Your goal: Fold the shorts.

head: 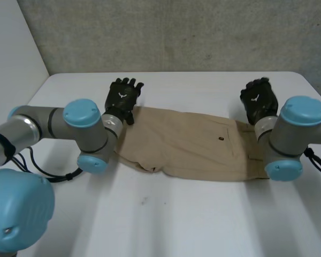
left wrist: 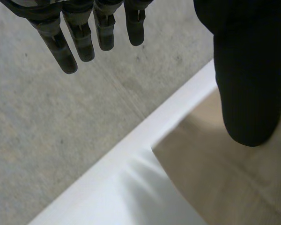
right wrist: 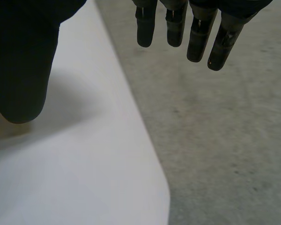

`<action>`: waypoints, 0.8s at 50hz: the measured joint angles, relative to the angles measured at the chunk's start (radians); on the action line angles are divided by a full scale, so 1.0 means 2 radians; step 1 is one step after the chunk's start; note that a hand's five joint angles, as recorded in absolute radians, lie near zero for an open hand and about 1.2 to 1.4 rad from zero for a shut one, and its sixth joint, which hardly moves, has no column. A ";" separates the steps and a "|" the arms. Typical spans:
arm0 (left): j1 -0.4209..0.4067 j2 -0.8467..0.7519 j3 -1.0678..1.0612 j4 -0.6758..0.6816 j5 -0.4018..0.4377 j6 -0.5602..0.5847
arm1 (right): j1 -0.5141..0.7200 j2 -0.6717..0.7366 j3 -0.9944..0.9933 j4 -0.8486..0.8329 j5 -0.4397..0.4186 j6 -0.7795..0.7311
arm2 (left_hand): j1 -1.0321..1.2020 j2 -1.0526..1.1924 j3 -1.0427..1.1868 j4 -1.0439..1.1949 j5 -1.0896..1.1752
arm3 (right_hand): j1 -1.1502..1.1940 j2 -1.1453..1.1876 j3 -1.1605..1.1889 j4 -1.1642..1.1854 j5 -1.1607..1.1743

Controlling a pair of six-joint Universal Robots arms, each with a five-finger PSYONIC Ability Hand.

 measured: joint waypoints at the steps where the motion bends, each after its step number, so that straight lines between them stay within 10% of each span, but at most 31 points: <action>1: 0.000 0.011 -0.010 0.004 0.000 0.001 | -0.001 -0.010 0.002 0.000 0.003 0.009 | 0.000 0.000 0.000 0.000 0.000 | 0.000 0.000 0.000 0.000 0.000; 29: 0.003 0.293 -0.352 -0.020 -0.002 -0.086 | -0.089 -0.213 0.245 0.220 -0.150 0.221 | 0.000 -0.002 0.000 0.000 0.000 | 0.070 0.086 0.093 0.084 0.074; 40: -0.001 0.304 -0.386 -0.019 -0.003 -0.100 | -0.112 -0.186 0.287 0.111 -0.161 0.220 | 0.000 -0.002 0.000 0.000 0.000 | 0.341 0.467 0.464 0.458 0.426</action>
